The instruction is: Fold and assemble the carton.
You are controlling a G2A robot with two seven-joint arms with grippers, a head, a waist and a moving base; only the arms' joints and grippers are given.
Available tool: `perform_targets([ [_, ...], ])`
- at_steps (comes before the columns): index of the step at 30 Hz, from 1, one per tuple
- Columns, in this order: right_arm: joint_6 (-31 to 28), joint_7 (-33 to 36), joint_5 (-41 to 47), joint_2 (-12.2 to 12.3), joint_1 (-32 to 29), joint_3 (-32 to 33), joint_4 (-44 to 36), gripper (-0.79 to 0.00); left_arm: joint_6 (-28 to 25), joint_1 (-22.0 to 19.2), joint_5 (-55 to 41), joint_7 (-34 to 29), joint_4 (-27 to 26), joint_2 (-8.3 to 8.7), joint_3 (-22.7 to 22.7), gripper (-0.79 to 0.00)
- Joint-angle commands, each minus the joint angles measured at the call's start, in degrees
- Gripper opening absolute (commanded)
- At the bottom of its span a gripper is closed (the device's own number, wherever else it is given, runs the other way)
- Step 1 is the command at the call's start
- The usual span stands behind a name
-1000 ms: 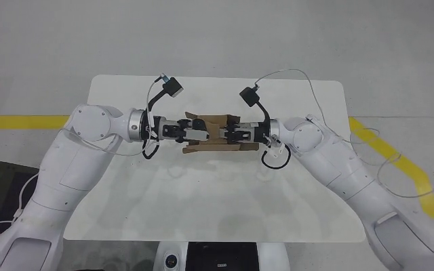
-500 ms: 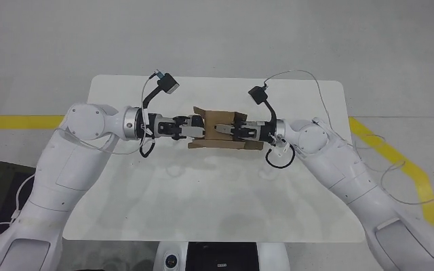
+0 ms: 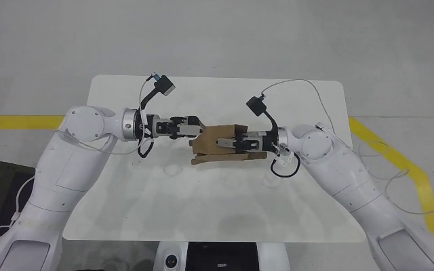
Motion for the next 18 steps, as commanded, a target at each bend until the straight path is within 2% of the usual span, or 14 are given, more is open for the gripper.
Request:
perform_targets([
  [1, -0.05, 1.0, 0.06, -0.1, -0.08, -0.14, -0.45, -0.785, 0.02, -0.08, 0.18, -0.13, -0.08, -0.04, 0.08, 0.0],
  [18, 0.41, 5.39, 0.95, -2.33, 1.59, -3.25, -1.22, -0.785, 0.05, -0.44, -0.03, -1.84, -0.61, -0.48, 1.35, 0.0],
])
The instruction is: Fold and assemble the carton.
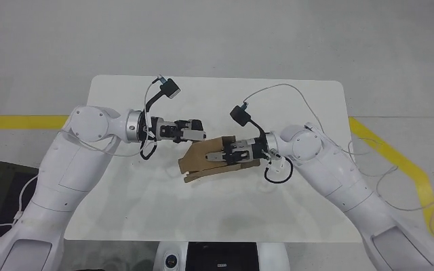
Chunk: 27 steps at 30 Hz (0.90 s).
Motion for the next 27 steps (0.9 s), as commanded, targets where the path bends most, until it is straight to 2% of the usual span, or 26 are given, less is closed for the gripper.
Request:
perform_targets([
  [1, -0.03, -0.05, -0.01, -0.29, 0.22, -0.27, 0.23, -0.785, -0.06, -0.01, -0.16, -0.23, -0.04, -0.05, 0.1, 0.0],
  [15, -0.1, 0.98, 0.44, -1.43, 0.83, -0.22, 1.88, -0.785, -0.5, -0.19, -0.24, -0.52, 0.55, -0.26, 0.09, 0.0],
  [27, 1.71, -4.02, -1.01, -0.66, -1.64, 4.69, 1.57, -0.785, -1.19, -0.57, 0.01, 0.48, 2.18, -0.06, -2.18, 0.0],
])
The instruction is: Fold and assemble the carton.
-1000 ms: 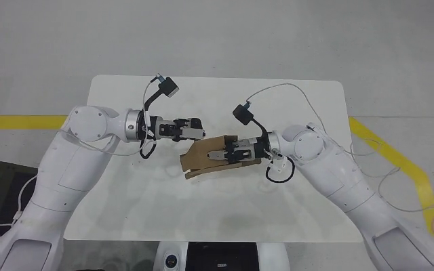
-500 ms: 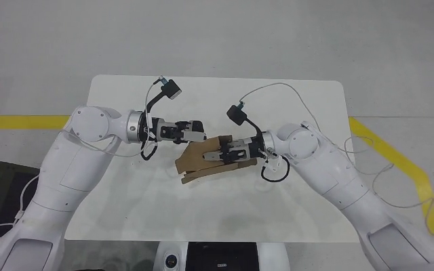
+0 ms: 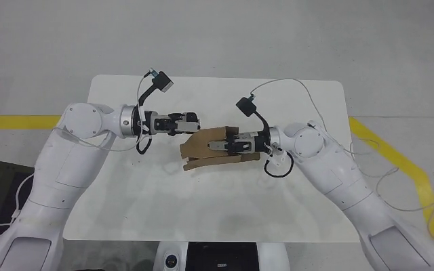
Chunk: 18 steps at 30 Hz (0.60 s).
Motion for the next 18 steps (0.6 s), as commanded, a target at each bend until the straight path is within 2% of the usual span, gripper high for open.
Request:
perform_targets([
  [1, 0.57, -1.19, -0.27, 0.2, -0.68, 1.03, -0.45, -0.785, -0.01, 0.13, 0.16, -0.03, -0.16, 0.04, -0.19, 0.0],
  [18, 4.88, -9.69, -4.65, 1.13, -4.38, 7.96, -5.27, -0.785, 0.32, 0.92, 0.31, -0.61, -1.38, -0.08, 0.21, 0.0],
])
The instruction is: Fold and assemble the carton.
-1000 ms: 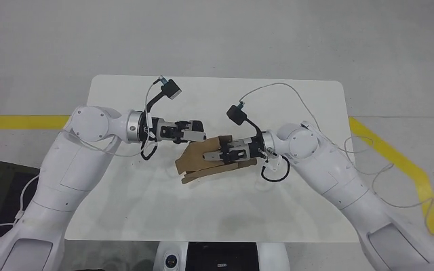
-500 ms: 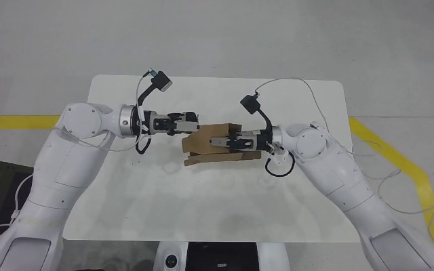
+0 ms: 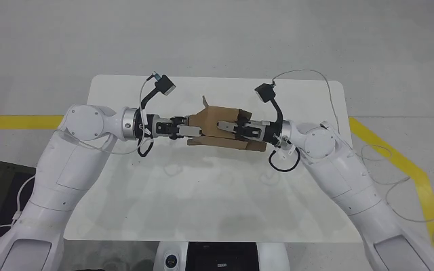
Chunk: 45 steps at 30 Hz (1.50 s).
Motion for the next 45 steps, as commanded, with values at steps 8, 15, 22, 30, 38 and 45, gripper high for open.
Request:
perform_targets([
  [8, 1.53, -3.52, -2.1, -0.07, -1.36, 1.84, -2.07, -0.785, 0.59, 0.6, -0.78, -0.21, -0.77, -0.08, 0.17, 0.0],
  [15, 2.19, -5.91, -3.0, -0.46, -1.88, 2.24, -3.74, -0.785, 1.01, 0.88, -0.9, -0.08, -1.67, -0.27, 0.89, 0.0],
  [22, 2.76, -7.54, -4.24, -0.6, -2.72, 3.29, -4.37, -0.785, 1.45, 1.38, -1.14, -0.22, -2.24, -0.35, 1.09, 0.0],
  [30, 3.51, -8.42, -5.41, -0.81, -3.11, 4.16, -4.65, -0.785, 1.72, 1.72, -1.23, -0.39, -3.1, -0.43, 1.25, 0.0],
  [38, 4.02, -8.63, -6.24, -1.11, -3.3, 4.49, -4.91, -0.785, 1.85, 1.56, -1.24, -1.0, -3.47, -0.69, 2.2, 0.0],
  [45, 4.25, -8.65, -6.62, -1.56, -3.28, 3.99, -5.83, -0.785, 1.92, 1.06, -0.89, -1.01, -2.79, -1.0, 3.22, 0.0],
])
